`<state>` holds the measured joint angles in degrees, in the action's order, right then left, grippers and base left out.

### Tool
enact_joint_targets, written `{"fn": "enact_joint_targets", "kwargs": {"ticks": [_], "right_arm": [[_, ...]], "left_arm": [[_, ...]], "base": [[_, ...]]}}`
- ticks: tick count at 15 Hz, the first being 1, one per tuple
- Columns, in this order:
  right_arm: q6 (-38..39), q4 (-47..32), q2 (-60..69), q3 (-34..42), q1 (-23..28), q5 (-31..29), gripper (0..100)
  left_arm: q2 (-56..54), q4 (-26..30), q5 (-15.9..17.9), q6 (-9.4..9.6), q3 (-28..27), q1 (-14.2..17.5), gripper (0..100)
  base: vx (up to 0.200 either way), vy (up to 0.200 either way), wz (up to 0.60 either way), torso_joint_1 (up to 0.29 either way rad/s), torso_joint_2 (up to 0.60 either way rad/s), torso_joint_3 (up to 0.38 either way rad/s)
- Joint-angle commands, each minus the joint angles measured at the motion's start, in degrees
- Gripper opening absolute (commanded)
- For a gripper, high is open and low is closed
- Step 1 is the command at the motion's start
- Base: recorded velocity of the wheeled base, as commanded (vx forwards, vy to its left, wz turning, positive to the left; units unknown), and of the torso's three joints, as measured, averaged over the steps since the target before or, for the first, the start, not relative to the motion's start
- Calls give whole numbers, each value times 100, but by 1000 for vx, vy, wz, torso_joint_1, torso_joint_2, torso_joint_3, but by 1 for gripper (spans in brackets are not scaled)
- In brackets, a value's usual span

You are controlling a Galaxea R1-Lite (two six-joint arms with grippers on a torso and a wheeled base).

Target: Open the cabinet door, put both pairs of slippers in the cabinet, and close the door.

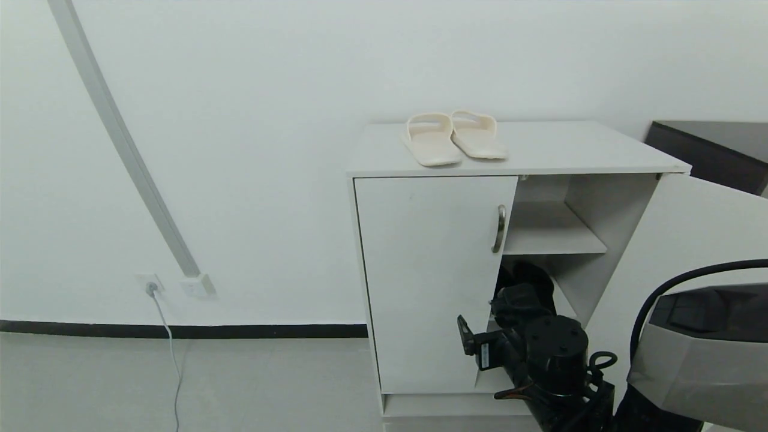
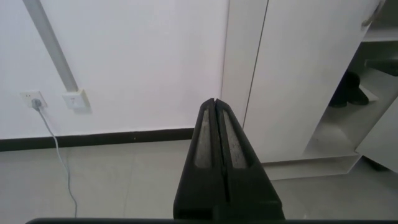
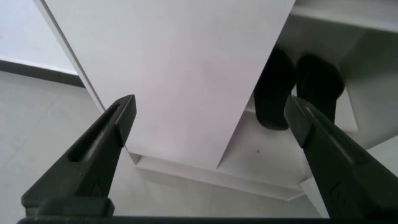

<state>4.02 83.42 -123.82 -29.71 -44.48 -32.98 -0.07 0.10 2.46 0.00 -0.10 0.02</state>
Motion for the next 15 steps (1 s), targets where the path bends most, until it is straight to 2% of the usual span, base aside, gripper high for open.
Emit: {"fn": "enact_joint_targets", "kwargs": {"ticks": [1,15], "right_arm": [[2,8,-11,0,1,2,100],[2,43,-46,9,54,2,100]], "left_arm": [[7,-1,0,0,1,6,0],[7,-1,9,35,10,-2,0]], "base": [[0,0,0,163,-486,-325],[0,0,0,207,-523,-319]]}}
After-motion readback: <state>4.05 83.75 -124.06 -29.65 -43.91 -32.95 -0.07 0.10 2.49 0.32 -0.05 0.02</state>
